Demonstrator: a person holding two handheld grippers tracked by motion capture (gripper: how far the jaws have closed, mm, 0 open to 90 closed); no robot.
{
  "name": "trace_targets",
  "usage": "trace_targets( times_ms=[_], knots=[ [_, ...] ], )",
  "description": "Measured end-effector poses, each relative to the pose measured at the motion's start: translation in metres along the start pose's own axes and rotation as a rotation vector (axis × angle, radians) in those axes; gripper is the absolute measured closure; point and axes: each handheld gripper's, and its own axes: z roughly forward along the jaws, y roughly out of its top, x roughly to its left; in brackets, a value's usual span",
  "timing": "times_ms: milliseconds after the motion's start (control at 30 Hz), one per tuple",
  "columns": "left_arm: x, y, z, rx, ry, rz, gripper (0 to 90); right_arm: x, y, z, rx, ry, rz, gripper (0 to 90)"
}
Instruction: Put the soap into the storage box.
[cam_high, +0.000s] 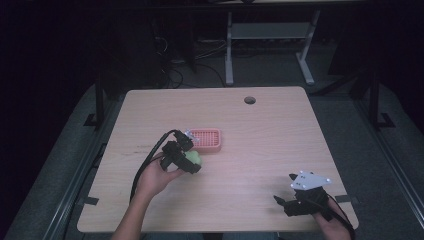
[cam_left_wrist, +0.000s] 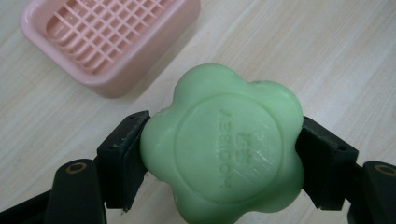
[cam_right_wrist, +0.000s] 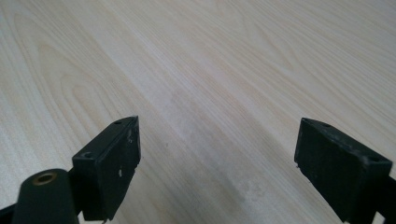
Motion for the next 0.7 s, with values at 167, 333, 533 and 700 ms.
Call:
trace_targets(
  times_ms=[167, 333, 533, 700],
  knots=[
    [0.003, 0.008, 0.001, -0.009, -0.001, -0.004, 26.3, 0.000, 0.000, 0.000, -0.003, 0.001, -0.002, 13.8],
    [0.009, 0.018, 0.004, 0.001, 0.001, -0.001, 26.3, 0.000, 0.000, 0.000, -0.005, 0.001, -0.004, 13.8],
    [0.013, 0.030, 0.008, 0.013, 0.008, 0.010, 26.2, -0.001, 0.000, 0.000, -0.005, 0.000, -0.005, 13.9],
    [0.013, 0.040, 0.011, 0.020, 0.010, 0.018, 26.2, 0.000, 0.000, -0.001, -0.007, 0.004, -0.004, 13.9]
  ],
)
